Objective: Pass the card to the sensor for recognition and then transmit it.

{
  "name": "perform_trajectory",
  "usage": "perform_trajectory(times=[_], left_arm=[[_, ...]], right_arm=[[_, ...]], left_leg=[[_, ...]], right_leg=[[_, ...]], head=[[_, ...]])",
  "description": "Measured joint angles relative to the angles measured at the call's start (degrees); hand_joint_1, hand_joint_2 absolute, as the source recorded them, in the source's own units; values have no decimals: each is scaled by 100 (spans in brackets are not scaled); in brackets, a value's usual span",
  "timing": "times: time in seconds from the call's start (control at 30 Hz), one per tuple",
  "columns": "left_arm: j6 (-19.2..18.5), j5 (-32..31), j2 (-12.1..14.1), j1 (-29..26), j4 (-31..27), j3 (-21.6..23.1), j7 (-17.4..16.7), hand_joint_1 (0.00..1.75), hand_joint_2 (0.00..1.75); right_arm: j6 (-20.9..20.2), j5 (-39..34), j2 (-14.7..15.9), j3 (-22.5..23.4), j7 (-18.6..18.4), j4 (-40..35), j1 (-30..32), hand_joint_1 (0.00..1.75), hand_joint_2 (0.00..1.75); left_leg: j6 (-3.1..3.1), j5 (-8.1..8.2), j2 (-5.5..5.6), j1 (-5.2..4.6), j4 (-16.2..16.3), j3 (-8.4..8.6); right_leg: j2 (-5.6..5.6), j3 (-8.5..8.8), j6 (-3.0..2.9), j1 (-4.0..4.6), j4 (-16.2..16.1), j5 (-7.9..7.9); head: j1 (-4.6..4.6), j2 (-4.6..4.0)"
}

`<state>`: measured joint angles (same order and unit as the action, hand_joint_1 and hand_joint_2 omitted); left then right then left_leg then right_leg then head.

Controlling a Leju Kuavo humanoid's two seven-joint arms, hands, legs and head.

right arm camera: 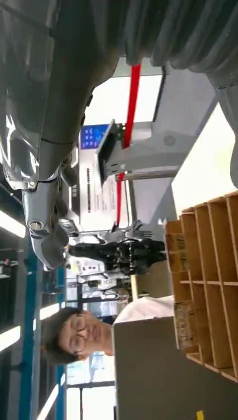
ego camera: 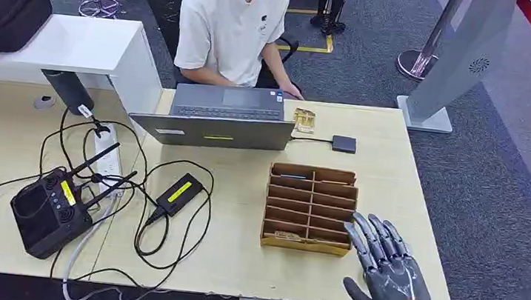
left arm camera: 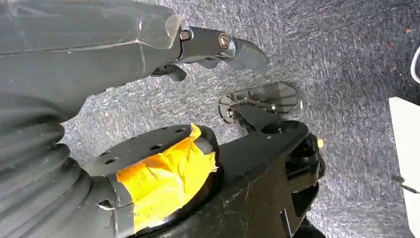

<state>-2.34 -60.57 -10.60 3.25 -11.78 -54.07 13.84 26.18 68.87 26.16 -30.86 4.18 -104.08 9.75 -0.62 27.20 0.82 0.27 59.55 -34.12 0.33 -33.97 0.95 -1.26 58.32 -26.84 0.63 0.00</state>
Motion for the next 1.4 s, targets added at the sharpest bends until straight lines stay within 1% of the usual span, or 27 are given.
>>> perform_trajectory(times=[0.23,0.33,0.37,0.57,0.83,1.13,1.4], left_arm=[[295,-109,-46,3,0,0,103,0,175],[569,-223,-77,0,0,18,435,0,175],[597,-238,-79,4,0,28,466,0,175],[546,-253,-96,1,0,52,459,0,175],[356,-271,-101,1,0,52,369,0,175],[299,-306,-107,2,0,55,361,0,175],[284,-321,-109,0,2,61,358,0,175]], right_arm=[[-15,-42,-446,-142,33,730,-312,0,175],[13,-70,-575,-164,24,953,-362,0,175],[24,-85,-605,-170,22,1000,-367,0,175],[63,-146,-717,-181,-4,1232,-397,0,175],[83,-230,-880,-186,4,1536,-482,0,175],[164,-190,-1184,-186,39,1941,-682,0,175],[164,-188,-1335,-188,52,2166,-801,0,175]], left_leg=[[-1,-1,1,0,0,-1],[-1,-1,2,-1,0,-2],[-1,-1,2,-1,0,-3],[-1,-1,2,-1,0,-3],[-2,-1,1,0,0,-3],[-2,-1,2,0,0,-2],[-2,-1,2,0,0,-2]], right_leg=[[-1,0,0,0,1,0],[-1,-1,0,-1,1,0],[-2,-1,0,-1,1,0],[-1,-1,0,-1,0,0],[-1,-1,0,0,1,0],[-1,-1,0,0,1,0],[-1,-1,0,0,1,0]], head=[[-2,0],[0,0],[-2,0],[0,0],[-2,0],[0,0],[0,0]])
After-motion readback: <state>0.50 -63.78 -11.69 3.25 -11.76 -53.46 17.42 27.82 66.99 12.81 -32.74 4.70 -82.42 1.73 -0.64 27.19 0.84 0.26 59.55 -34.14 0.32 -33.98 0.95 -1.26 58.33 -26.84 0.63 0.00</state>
